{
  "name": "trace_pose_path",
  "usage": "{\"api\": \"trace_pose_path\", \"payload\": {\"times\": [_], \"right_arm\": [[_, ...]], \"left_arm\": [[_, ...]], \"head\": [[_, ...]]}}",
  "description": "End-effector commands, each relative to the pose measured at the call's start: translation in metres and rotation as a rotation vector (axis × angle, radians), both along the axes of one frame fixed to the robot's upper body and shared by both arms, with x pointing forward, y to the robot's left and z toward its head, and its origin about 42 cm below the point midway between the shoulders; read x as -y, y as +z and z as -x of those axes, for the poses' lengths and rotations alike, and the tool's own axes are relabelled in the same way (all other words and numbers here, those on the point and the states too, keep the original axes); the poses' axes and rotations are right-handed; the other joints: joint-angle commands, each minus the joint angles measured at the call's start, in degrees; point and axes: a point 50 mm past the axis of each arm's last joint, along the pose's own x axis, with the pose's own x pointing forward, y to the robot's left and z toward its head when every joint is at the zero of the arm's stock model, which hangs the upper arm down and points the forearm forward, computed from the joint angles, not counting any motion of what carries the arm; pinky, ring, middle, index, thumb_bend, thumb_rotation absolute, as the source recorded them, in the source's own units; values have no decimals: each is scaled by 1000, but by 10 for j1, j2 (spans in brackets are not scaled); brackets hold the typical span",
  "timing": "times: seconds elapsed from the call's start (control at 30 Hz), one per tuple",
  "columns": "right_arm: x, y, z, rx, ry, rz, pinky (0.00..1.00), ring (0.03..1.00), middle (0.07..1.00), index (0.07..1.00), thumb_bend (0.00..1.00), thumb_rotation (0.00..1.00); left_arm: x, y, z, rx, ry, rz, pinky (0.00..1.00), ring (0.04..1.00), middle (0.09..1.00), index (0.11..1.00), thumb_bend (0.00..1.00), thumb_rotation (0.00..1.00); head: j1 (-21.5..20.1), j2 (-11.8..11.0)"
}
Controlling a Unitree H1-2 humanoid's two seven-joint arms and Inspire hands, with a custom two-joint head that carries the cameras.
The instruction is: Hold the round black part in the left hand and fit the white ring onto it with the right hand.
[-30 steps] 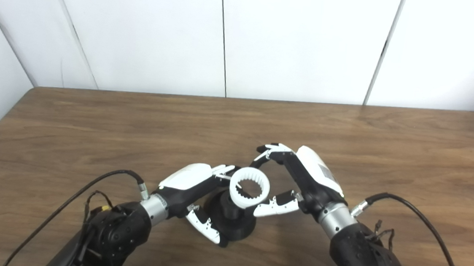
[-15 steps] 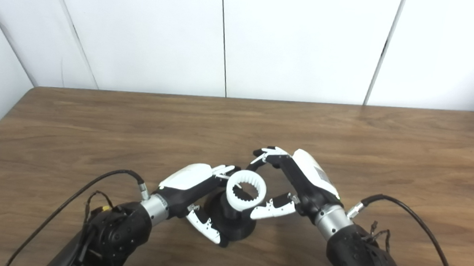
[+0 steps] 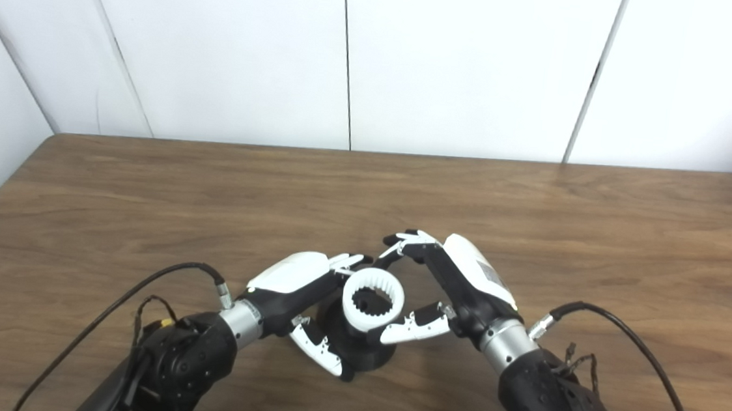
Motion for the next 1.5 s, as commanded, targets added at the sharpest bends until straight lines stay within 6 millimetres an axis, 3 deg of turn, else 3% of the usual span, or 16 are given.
{"api": "trace_pose_path", "payload": {"times": [0.0, 1.0, 1.47], "right_arm": [[-4, 17, -2, 70, 32, -8, 829, 942, 847, 491, 523, 160], [0, 12, -7, 50, 30, 5, 827, 936, 843, 491, 523, 157], [-1, 11, -10, 44, 34, 6, 821, 935, 845, 491, 524, 156]], "left_arm": [[1, 4, -1, 9, 5, 0, 913, 1000, 1000, 697, 904, 202], [10, 3, 7, 4, 13, 18, 906, 1000, 1000, 698, 902, 218], [13, 0, 8, -20, 11, 42, 954, 1000, 1000, 702, 898, 209]], "head": [[1, 1], [7, 6], [6, 8]]}}
